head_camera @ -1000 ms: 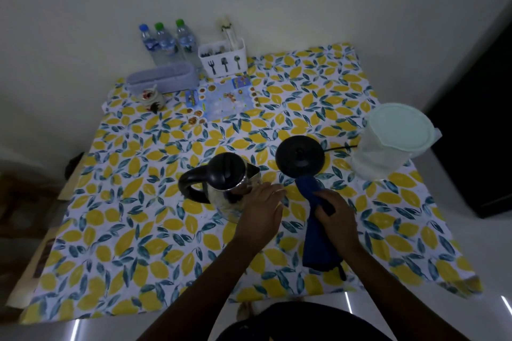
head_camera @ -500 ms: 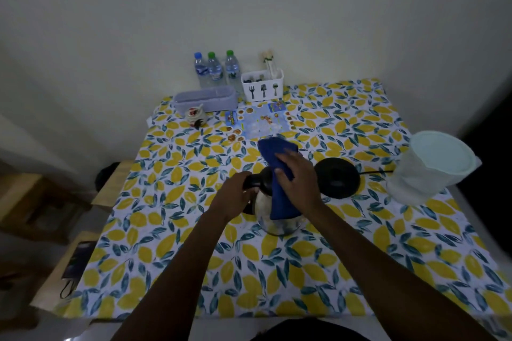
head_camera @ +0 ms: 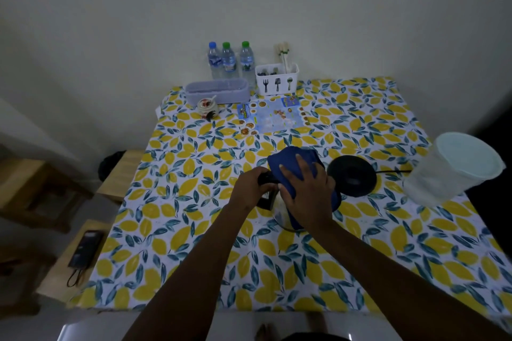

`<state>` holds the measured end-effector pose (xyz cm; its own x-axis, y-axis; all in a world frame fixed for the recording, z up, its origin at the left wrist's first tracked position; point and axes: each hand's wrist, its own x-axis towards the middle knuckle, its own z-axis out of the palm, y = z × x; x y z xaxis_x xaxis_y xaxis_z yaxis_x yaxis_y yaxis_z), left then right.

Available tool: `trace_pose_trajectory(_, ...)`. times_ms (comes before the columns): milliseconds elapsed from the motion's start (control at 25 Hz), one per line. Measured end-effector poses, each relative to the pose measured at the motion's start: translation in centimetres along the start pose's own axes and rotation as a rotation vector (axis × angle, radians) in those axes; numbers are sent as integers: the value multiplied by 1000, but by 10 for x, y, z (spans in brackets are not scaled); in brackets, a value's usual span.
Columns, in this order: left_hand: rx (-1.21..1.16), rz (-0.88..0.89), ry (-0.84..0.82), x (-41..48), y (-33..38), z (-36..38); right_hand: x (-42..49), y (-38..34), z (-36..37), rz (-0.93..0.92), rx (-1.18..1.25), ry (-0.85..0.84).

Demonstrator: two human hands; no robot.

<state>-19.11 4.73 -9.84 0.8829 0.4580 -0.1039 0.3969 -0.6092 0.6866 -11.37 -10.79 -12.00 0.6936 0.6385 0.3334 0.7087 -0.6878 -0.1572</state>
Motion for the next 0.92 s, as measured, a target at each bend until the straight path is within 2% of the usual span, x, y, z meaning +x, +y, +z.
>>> trace_pose_trajectory(120,-34,-5,-16,4,-2,-2,-1,-3,-3,-53,-93,7)
trace_pose_trajectory(280,-75,13,-30,6,-6,-4,25,-6,-14,-24,-43,-142)
trace_pose_trajectory(320,-93,15,-27,6,-7,-3,22,-4,-13,-40,-33,-136)
trace_pose_trajectory(440,-152,-18,-37,5,-7,-4,3,9,-9,-242,-52,-67)
trace_pose_trajectory(520,-148,-38,-37,5,-8,-5,0,14,-8,-290,-39,-27)
trace_pose_trajectory(680,-125,-1,-28,1,-4,-8,23,3,-11,-94,92,12)
trace_pose_trajectory(760,-99,-4,-39,-1,-2,-8,49,1,-16,47,197,-130)
trace_pose_trajectory(840,-31,-10,-66,1,5,-9,86,0,-23,140,228,-409)
trace_pose_trajectory(920,74,12,-111,7,17,-9,119,0,-29,137,164,-687)
